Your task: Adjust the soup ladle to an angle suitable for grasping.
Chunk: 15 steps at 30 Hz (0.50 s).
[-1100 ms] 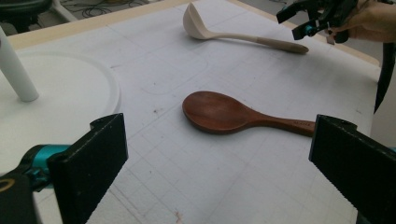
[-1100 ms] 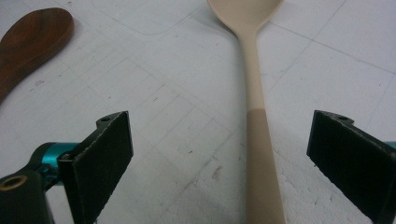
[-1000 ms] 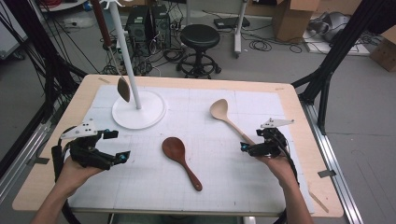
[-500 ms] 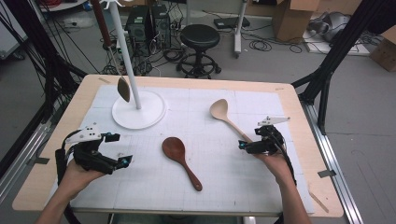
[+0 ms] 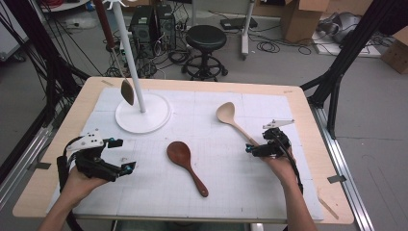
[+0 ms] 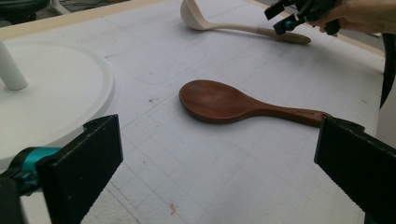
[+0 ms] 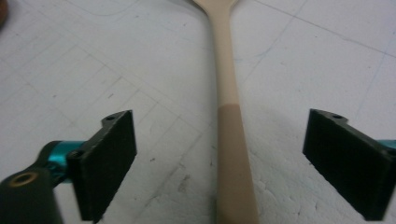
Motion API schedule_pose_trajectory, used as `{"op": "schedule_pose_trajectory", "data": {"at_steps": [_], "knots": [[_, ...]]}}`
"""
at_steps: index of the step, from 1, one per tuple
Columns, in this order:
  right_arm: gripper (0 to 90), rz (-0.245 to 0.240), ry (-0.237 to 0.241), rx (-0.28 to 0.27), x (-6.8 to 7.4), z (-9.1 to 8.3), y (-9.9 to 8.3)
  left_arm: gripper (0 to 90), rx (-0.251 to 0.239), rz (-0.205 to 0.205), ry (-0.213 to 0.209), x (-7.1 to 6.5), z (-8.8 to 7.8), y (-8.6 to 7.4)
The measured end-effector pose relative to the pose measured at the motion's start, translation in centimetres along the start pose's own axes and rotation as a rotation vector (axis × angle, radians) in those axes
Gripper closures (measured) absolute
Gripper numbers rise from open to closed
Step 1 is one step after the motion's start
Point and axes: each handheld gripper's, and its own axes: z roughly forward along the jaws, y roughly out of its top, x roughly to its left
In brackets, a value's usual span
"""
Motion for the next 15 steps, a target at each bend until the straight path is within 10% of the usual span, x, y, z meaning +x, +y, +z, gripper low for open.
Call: {"op": "schedule_pose_trajectory", "data": {"at_steps": [7,15], "knots": [[18.3,0.002,0.005,0.019,-0.26,0.51,-0.09,1.7,0.003,0.0,-0.001,0.03,0.15,-0.08],[43.1,-0.02,0.02,0.039,-0.4,1.01,-0.1,1.7,0.004,-0.009,-0.012,0.12,0.14,-0.1]]}}
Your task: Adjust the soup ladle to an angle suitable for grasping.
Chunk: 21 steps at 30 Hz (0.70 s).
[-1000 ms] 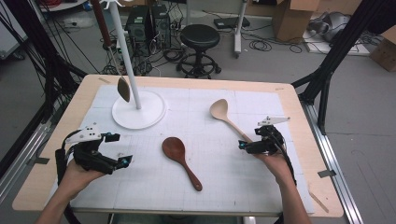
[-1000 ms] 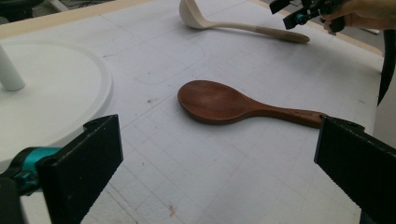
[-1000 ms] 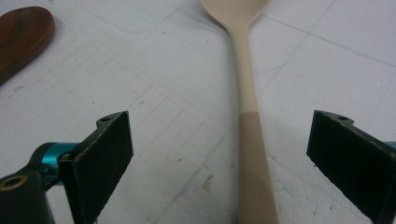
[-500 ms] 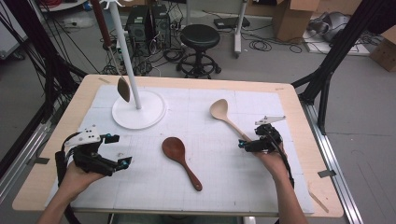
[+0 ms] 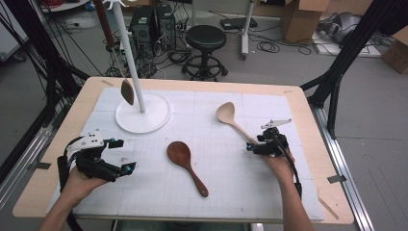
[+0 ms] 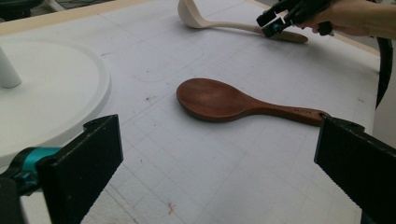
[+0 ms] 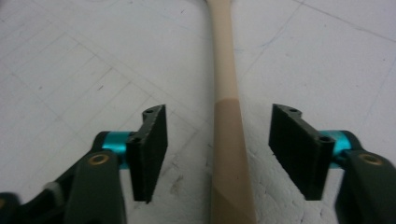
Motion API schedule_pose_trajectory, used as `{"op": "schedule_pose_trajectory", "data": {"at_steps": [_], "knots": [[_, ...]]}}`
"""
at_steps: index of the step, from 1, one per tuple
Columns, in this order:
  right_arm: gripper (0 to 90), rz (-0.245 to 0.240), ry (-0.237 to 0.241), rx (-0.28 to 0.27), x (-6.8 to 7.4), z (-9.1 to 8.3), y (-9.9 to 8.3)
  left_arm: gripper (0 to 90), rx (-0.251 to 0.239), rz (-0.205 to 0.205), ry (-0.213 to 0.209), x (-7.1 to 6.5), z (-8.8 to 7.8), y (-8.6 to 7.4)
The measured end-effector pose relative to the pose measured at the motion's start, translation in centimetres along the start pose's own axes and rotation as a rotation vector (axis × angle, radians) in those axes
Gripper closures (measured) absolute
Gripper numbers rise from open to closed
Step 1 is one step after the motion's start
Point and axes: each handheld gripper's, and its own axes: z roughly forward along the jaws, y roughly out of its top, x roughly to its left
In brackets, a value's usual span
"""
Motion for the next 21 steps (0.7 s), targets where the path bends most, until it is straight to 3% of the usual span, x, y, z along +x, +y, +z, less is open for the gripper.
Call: {"op": "schedule_pose_trajectory", "data": {"at_steps": [5,16,21], "knots": [[55.4,-0.02,-0.021,0.014,0.0,0.32,0.1,1.7,0.002,0.002,-0.005,0.03,-0.04,0.0],[72.8,-0.057,-0.043,0.027,0.23,0.77,0.25,1.7,-0.008,0.006,-0.014,-0.02,-0.18,-0.01],[74.7,-0.059,-0.045,0.027,0.16,0.72,0.29,1.7,-0.011,0.007,-0.013,0.0,-0.23,0.01]]}}
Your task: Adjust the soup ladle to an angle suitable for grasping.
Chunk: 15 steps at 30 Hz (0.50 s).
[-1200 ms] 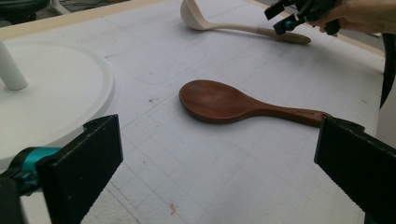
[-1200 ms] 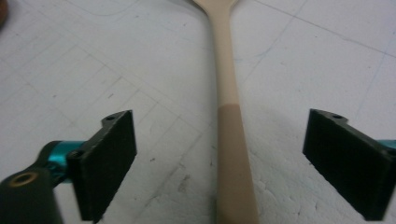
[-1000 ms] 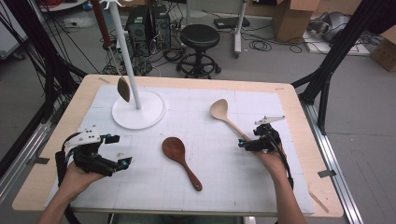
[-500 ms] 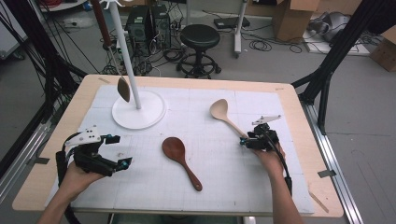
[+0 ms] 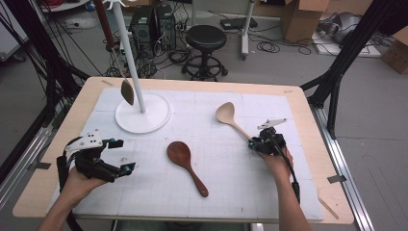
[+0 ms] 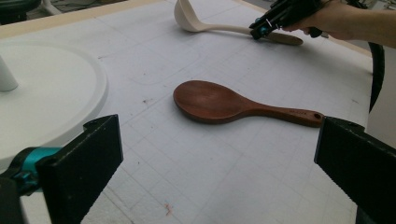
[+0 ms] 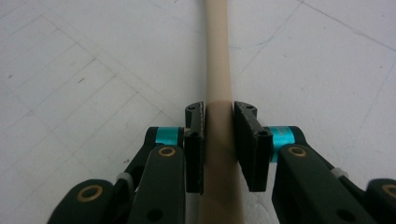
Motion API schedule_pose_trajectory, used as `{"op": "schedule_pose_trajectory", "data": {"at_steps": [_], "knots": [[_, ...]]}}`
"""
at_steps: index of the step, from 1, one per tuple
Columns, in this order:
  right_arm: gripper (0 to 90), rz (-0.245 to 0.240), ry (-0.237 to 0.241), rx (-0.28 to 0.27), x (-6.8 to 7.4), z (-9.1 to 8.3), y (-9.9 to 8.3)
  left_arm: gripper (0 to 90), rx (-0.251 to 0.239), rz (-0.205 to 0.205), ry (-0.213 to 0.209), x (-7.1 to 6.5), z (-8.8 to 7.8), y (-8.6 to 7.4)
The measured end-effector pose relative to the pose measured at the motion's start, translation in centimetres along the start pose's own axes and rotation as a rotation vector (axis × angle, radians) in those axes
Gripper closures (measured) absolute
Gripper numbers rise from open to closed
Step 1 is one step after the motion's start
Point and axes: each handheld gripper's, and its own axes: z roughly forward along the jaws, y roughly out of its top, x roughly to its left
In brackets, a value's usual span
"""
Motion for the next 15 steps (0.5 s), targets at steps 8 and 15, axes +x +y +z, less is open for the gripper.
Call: {"op": "schedule_pose_trajectory", "data": {"at_steps": [8,15], "knots": [[75.5,0.014,0.028,0.0,-0.04,-0.27,-0.21,1.7,-0.005,0.004,-0.008,-0.06,-0.07,0.03],[75.5,0.022,0.058,-0.003,0.2,-0.78,-0.83,1.7,-0.009,0.007,-0.01,-0.16,-0.01,0.08]]}}
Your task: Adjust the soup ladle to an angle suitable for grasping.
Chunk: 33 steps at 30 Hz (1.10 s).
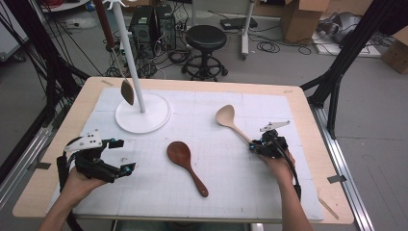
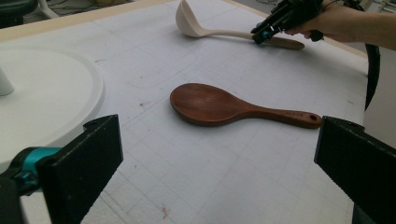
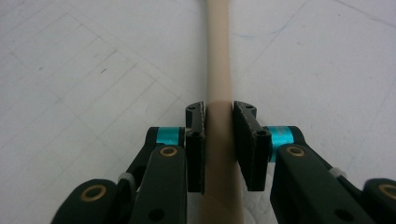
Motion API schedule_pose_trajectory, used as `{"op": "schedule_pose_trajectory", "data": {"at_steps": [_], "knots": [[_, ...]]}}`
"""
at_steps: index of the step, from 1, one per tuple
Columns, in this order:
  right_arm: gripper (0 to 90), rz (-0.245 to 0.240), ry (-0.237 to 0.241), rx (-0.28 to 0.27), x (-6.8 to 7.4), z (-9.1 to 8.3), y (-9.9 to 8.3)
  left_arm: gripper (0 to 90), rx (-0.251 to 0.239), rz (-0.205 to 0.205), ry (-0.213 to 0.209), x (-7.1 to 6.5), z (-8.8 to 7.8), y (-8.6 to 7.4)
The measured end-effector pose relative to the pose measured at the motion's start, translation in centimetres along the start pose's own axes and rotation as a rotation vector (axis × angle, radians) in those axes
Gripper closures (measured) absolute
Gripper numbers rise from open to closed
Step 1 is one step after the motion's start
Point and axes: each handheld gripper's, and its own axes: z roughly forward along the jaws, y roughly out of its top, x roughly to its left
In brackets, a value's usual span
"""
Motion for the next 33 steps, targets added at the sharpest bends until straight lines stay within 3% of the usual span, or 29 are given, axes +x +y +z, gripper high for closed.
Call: {"op": "schedule_pose_trajectory", "data": {"at_steps": [7,11,16,21,25,28,33], "knots": [[75.5,-0.021,0.035,0.009,0.5,-0.4,-0.4,1.7,-0.008,0.004,0.002,-0.1,-0.1,0.1],[74.4,-0.009,0.038,0.001,0.5,-0.4,-0.5,1.7,-0.005,0.007,0.001,-0.1,0.0,0.1],[66.9,-0.007,0.013,-0.03,0.5,-0.2,0.0,1.7,-0.005,0.007,0.0,-0.1,0.0,0.1],[65.6,-0.025,-0.009,-0.02,0.6,0.6,1.1,1.7,-0.005,0.006,-0.001,-0.1,0.0,0.1],[68.2,-0.026,-0.008,-0.006,0.6,1.4,1.4,1.7,0.003,0.005,-0.002,-0.1,0.0,0.1],[76.6,-0.047,0.009,0.001,0.7,1.5,1.5,1.7,0.001,0.009,-0.004,-0.1,0.1,0.1],[77.9,-0.058,0.015,0.004,0.7,1.3,1.5,1.7,-0.001,0.002,0.0,-0.2,0.0,0.1]]}}
